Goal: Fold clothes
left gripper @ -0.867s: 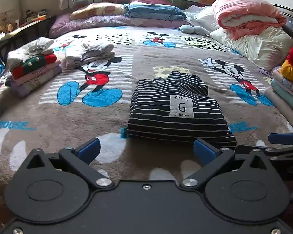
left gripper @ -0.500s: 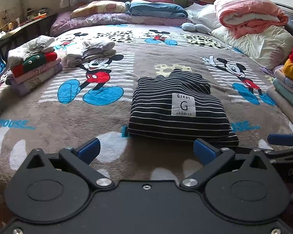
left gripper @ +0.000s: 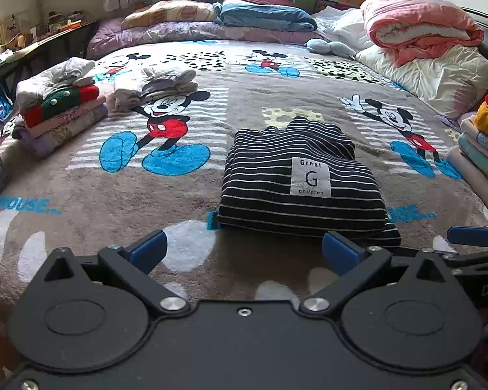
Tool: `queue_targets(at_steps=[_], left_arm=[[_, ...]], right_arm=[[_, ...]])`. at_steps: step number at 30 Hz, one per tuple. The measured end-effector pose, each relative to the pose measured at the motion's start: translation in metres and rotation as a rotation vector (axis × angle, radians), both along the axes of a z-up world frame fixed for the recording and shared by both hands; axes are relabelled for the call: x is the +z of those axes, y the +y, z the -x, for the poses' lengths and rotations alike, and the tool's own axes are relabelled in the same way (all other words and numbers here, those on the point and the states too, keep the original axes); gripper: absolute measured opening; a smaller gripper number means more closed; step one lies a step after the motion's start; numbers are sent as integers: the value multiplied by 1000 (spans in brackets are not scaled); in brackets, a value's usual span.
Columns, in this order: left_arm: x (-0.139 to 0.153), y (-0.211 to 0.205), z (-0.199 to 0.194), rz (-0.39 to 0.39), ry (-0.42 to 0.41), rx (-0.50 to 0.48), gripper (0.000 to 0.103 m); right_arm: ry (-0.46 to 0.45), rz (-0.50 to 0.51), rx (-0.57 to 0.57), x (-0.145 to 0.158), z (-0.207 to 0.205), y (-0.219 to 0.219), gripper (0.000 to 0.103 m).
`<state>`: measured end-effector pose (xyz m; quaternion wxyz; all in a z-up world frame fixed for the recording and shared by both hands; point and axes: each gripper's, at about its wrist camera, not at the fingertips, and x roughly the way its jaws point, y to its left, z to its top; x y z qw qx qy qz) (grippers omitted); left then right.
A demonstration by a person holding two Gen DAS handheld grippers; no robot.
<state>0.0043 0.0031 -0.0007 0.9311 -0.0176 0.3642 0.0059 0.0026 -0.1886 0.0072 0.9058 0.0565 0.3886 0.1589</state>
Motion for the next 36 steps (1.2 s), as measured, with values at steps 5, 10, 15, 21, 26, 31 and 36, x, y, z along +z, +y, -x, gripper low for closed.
queue_targets(at_steps=[5,10,15,21,26,31,36], left_arm=[[0,1,-1,1,4,3,103],[0,2,-1,3,7,7,103],[-1,2,-1,3,8,4,103],[-1,2,-1,6,10,4,103],[-1,1,-2,4,15,3,103],[-2,0,-2,3,17,0,103],[-4,-1,-3,3,20,-5,103]], right_arm=[[3,-2,3,-1,-1,0,103],[8,-5,2,-2,-1,0,103],[10,-4,1,-3,0,0,103],[13,-2,0,-4,-1,0,103],[16,-1,0,-5,-1,0,103],[16,-1,1,-6,-2,-1,103],[18,-3,-2,-6,-3,-1,103]])
